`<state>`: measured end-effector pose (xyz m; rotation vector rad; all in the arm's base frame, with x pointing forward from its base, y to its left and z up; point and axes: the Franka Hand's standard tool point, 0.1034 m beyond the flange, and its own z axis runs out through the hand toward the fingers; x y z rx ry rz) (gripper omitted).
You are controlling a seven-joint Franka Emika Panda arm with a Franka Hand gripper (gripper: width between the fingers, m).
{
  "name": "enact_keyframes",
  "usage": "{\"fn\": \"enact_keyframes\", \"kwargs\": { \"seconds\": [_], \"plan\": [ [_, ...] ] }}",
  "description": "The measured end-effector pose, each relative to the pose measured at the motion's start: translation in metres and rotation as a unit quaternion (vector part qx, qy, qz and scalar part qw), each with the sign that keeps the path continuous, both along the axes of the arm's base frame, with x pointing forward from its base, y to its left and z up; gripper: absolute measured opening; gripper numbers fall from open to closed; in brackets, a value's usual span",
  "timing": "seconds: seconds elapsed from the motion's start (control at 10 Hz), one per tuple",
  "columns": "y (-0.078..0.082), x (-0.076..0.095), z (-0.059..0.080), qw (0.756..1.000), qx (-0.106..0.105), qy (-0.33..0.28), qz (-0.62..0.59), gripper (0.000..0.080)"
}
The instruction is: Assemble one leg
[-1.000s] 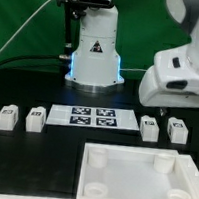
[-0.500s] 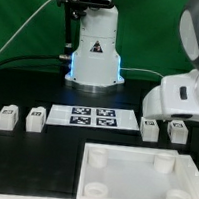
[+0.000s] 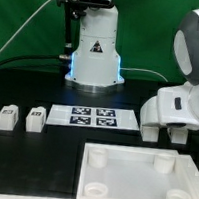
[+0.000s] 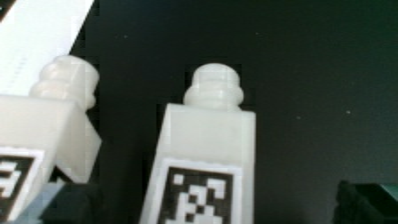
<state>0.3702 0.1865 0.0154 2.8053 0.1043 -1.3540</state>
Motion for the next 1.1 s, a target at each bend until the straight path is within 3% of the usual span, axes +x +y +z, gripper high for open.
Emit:
{"fn": "enact_keyframes", "kwargs": {
  "seconds": [0.1, 0.2, 0.3, 0.4, 0.5, 1.1],
  "plan": [
    [-0.0001, -0.0001, -0.0001, 1.0, 0.001, 0.0, 0.001, 0.0649],
    [-0.0001, -0.0004, -0.0002, 1.0, 0.001, 0.0, 0.001, 0.055],
    [-0.0001, -0.0004, -0.0002, 1.0, 0.001, 0.0, 0.001, 0.055],
    [-0.0002, -0.0004, -0.0002, 1.0, 0.001, 0.0, 0.001, 0.0367],
    [-0.0002, -0.0005, -0.0002, 1.0, 0.001, 0.0, 0.001, 0.0288],
    [-0.0002, -0.0004, -0.0001, 1.0, 0.001, 0.0, 0.001, 0.0288]
  ]
}}
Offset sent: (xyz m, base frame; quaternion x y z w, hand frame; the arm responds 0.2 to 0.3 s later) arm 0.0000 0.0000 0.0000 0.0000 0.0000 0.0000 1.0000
